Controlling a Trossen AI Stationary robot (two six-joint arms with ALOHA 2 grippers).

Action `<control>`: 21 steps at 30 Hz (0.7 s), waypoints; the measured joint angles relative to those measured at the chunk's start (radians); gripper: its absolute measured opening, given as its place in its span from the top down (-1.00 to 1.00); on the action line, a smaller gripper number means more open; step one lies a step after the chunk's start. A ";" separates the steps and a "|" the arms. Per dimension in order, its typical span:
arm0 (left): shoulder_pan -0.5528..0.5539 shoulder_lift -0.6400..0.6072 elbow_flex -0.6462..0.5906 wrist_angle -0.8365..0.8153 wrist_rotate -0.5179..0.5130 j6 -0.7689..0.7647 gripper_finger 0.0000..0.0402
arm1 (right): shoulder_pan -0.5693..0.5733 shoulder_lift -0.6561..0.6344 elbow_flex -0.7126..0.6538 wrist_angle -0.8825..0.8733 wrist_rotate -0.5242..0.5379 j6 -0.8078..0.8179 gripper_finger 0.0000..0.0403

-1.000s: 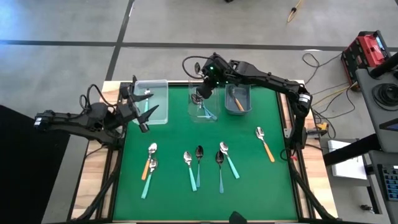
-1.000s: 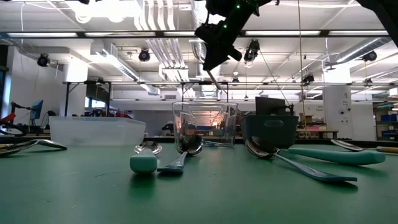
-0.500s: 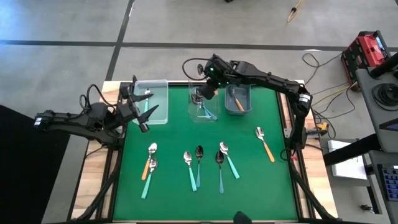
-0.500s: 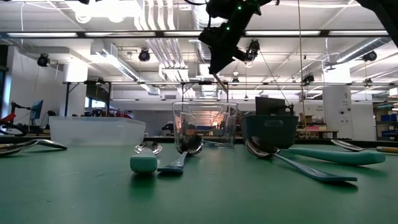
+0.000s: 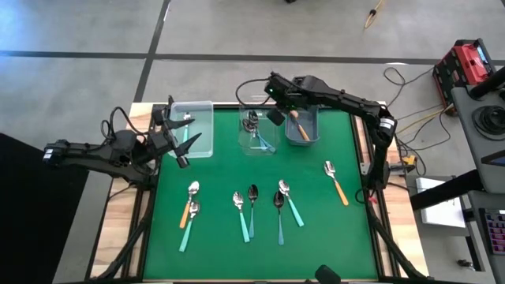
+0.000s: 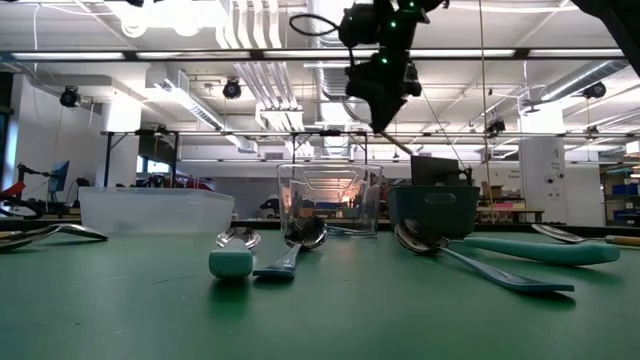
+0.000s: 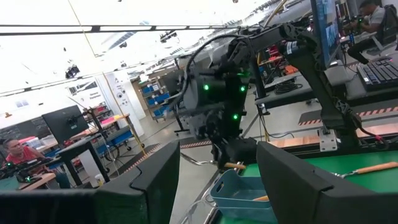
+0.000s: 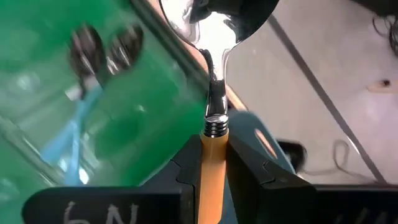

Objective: Sort silverware by color (type)
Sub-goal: Put the yellow spoon into the blue bin

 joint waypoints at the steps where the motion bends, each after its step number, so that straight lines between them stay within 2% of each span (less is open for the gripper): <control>1: 0.000 0.000 0.000 0.000 0.000 0.000 0.02 | -0.006 0.000 -0.009 -0.018 0.001 -0.013 0.79; 6: 0.000 0.000 0.000 0.000 0.000 0.000 0.02 | -0.038 0.000 -0.069 -0.051 -0.004 -0.012 0.79; 15: 0.000 0.000 0.000 0.000 0.000 0.000 0.02 | -0.096 0.000 -0.155 -0.081 -0.010 0.088 0.79; 21: 0.000 0.000 0.000 0.000 0.000 0.000 0.02 | -0.129 0.000 -0.195 -0.083 -0.085 0.147 0.79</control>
